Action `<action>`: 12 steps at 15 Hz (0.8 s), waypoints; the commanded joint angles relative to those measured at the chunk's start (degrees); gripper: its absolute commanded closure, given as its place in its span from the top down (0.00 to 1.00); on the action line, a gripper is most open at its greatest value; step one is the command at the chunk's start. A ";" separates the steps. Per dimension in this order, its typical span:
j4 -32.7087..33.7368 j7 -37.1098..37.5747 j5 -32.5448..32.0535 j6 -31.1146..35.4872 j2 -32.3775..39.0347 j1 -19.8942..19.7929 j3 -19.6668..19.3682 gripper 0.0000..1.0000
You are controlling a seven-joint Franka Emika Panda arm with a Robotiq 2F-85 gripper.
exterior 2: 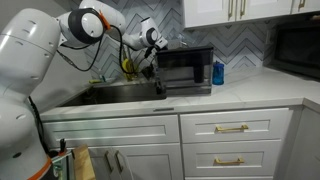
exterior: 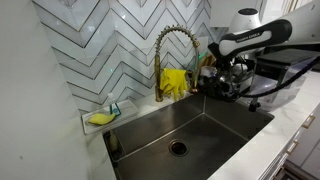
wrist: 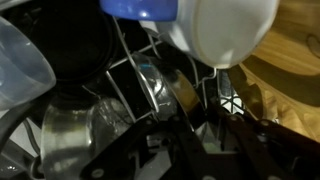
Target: Put the silver plate on top of the clear container
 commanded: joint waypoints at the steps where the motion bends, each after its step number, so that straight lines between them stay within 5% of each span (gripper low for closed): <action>1: -0.24 0.88 -0.63 1.39 -0.14 0.44 -0.64 0.09; 3: -0.52 0.72 -0.64 2.55 -0.48 0.48 -0.93 0.00; 12: -2.29 0.07 -0.21 3.15 -4.55 0.81 -1.18 0.02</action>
